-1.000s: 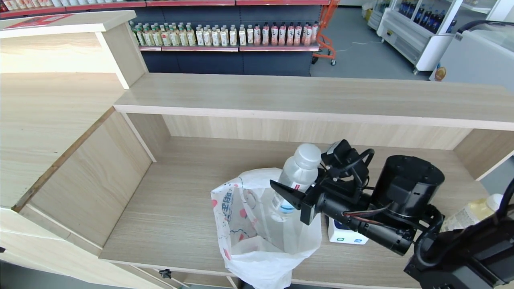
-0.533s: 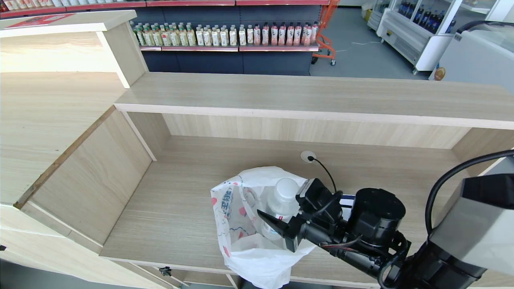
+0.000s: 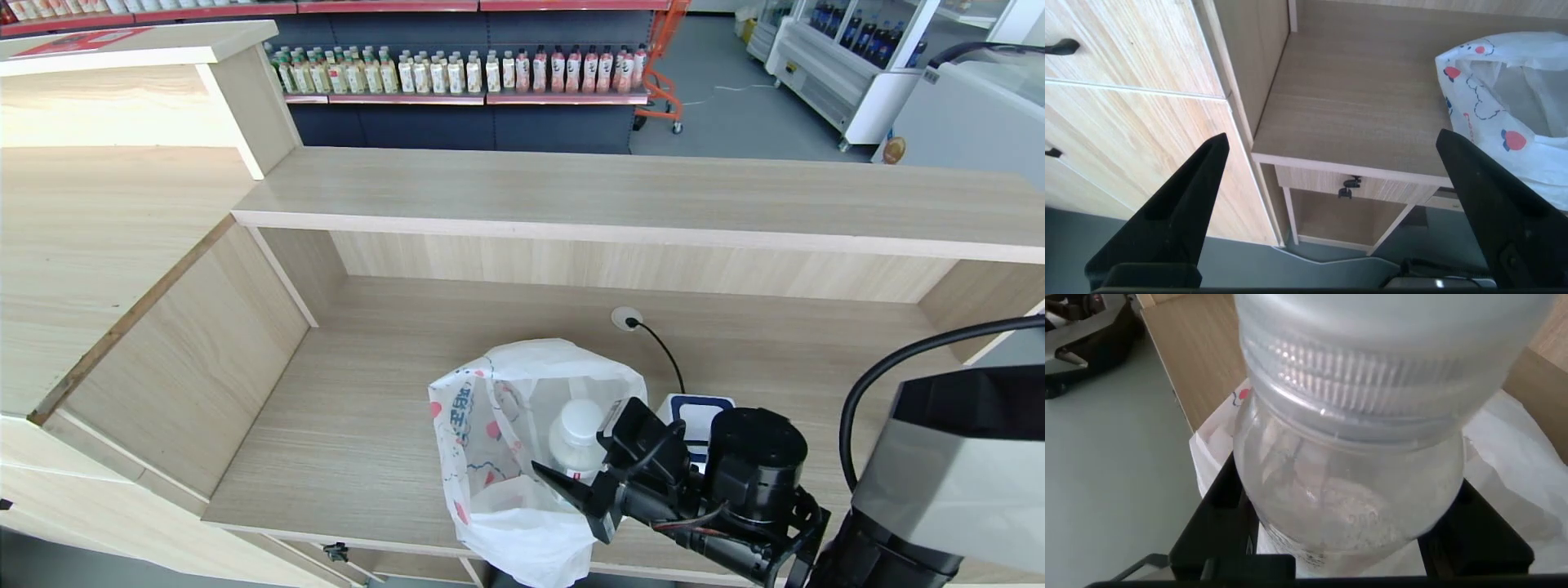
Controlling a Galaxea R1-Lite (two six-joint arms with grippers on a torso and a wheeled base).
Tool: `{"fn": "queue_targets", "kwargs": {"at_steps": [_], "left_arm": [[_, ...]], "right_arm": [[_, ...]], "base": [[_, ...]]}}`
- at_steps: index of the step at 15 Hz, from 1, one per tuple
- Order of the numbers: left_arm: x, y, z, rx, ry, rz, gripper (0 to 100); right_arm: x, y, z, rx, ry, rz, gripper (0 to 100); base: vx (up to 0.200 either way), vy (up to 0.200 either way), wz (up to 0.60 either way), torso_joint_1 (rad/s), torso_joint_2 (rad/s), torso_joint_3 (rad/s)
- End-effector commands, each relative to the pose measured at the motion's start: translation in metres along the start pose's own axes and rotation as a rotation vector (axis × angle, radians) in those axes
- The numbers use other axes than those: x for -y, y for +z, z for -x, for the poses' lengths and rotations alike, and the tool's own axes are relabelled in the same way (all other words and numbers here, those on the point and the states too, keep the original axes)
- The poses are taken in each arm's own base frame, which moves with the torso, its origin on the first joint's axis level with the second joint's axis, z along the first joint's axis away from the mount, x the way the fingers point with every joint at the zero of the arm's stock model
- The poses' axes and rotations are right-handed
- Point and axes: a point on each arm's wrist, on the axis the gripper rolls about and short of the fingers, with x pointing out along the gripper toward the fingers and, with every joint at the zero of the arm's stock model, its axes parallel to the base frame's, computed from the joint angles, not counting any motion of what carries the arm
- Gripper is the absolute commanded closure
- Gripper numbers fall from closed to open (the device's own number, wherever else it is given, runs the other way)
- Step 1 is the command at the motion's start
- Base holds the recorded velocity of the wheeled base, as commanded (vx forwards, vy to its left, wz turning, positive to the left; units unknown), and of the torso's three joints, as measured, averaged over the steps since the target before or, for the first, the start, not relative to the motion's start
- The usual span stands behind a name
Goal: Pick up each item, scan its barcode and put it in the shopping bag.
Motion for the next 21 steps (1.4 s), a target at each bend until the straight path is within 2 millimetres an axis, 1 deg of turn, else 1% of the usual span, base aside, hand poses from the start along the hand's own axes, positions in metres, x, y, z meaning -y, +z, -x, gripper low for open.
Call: {"fn": "queue_targets", "kwargs": {"at_steps": [1, 4, 6, 7, 9, 11, 12, 14, 17, 21], "left_arm": [[0.0, 0.0, 0.0, 0.001, 0.0, 0.0, 0], [0.0, 0.0, 0.0, 0.001, 0.0, 0.0, 0], [0.0, 0.0, 0.0, 0.001, 0.0, 0.0, 0], [0.0, 0.0, 0.0, 0.001, 0.0, 0.0, 0], [0.0, 0.0, 0.0, 0.001, 0.0, 0.0, 0], [0.0, 0.0, 0.0, 0.001, 0.0, 0.0, 0], [0.0, 0.0, 0.0, 0.001, 0.0, 0.0, 0], [0.0, 0.0, 0.0, 0.001, 0.0, 0.0, 0], [0.0, 0.0, 0.0, 0.001, 0.0, 0.0, 0], [0.0, 0.0, 0.0, 0.001, 0.0, 0.0, 0]], "right_arm": [[0.001, -0.005, -0.001, -0.015, -0.002, 0.007, 100], [0.006, -0.01, -0.001, -0.031, -0.018, 0.031, 100], [0.011, -0.007, 0.003, -0.027, -0.034, 0.031, 100], [0.013, -0.01, 0.006, -0.039, -0.041, 0.028, 100], [0.013, -0.011, 0.006, -0.046, -0.04, 0.027, 100], [0.015, -0.01, 0.006, -0.042, -0.048, 0.029, 100], [0.02, -0.01, 0.009, -0.042, -0.067, 0.027, 100], [0.024, -0.001, 0.015, -0.021, -0.086, 0.017, 100], [0.029, -0.007, 0.019, -0.045, -0.099, -0.011, 100], [0.025, -0.017, 0.017, -0.079, -0.086, -0.024, 100]], "base": [[0.0, 0.0, 0.0, 0.0, 0.0, 0.0], [0.0, 0.0, 0.0, 0.0, 0.0, 0.0], [0.0, 0.0, 0.0, 0.0, 0.0, 0.0], [0.0, 0.0, 0.0, 0.0, 0.0, 0.0], [0.0, 0.0, 0.0, 0.0, 0.0, 0.0], [0.0, 0.0, 0.0, 0.0, 0.0, 0.0], [0.0, 0.0, 0.0, 0.0, 0.0, 0.0], [0.0, 0.0, 0.0, 0.0, 0.0, 0.0], [0.0, 0.0, 0.0, 0.0, 0.0, 0.0], [0.0, 0.0, 0.0, 0.0, 0.0, 0.0]]}}
